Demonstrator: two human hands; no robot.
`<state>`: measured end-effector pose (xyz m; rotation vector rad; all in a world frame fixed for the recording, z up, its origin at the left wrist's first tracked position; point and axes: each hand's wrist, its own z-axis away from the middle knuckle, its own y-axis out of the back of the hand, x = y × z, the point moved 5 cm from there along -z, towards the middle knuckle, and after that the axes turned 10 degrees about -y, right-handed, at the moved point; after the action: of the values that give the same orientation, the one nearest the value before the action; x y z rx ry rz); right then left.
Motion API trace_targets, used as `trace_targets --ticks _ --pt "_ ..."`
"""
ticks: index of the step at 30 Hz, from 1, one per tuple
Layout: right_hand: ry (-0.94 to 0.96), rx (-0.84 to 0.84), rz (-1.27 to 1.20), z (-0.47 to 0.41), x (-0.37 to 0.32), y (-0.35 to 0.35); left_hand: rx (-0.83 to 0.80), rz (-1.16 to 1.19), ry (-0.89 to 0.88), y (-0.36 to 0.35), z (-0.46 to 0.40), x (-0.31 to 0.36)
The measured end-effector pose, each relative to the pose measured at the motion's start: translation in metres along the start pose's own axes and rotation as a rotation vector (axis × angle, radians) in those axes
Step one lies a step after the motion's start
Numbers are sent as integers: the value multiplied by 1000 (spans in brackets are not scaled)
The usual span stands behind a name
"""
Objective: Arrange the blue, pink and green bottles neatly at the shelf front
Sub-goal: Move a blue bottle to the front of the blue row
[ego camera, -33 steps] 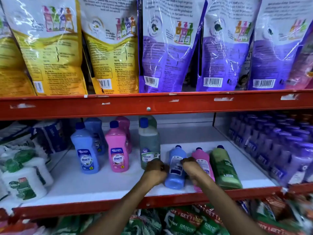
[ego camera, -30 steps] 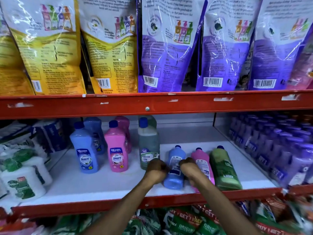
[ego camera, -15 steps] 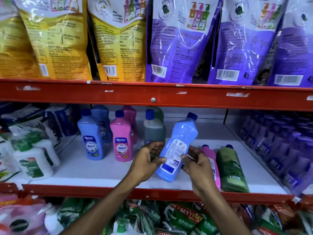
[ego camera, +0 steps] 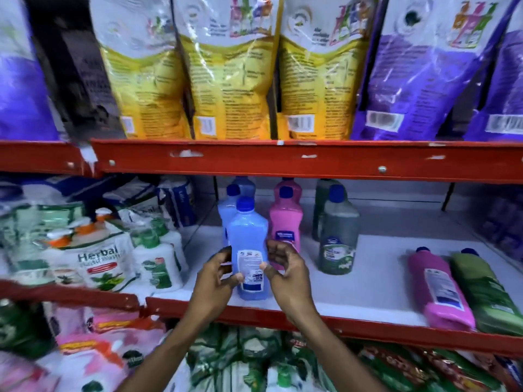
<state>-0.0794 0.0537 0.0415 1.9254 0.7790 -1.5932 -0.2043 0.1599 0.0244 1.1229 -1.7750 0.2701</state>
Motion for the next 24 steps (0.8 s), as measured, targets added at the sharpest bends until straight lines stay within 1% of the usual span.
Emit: trace_targets --ticks 4,6,11,15,16,18,20,22,24 --pt "-13 45 32 -16 12 -33 -26 1 -9 18 -11 -21" --pt "-20 94 39 -19 18 -45 -47 1 -14 24 -16 -31" --pt "-26 170 59 -20 21 -51 -62 27 -17 29 -28 -49" --pt "13 378 134 1 25 -44 -79 36 -27 31 -31 -62" --pt "29 396 149 6 28 -46 -92 40 -30 32 -30 -63" --pt "37 371 170 12 35 -51 -125 71 -38 33 -29 -63" --pt "-1 318 137 11 39 -55 -137 132 -14 34 -29 -63" --pt "-41 214 106 4 42 -60 -110 158 13 39 -29 -64" --pt "-74 61 138 -6 45 -65 -90 153 33 43 -29 -65"
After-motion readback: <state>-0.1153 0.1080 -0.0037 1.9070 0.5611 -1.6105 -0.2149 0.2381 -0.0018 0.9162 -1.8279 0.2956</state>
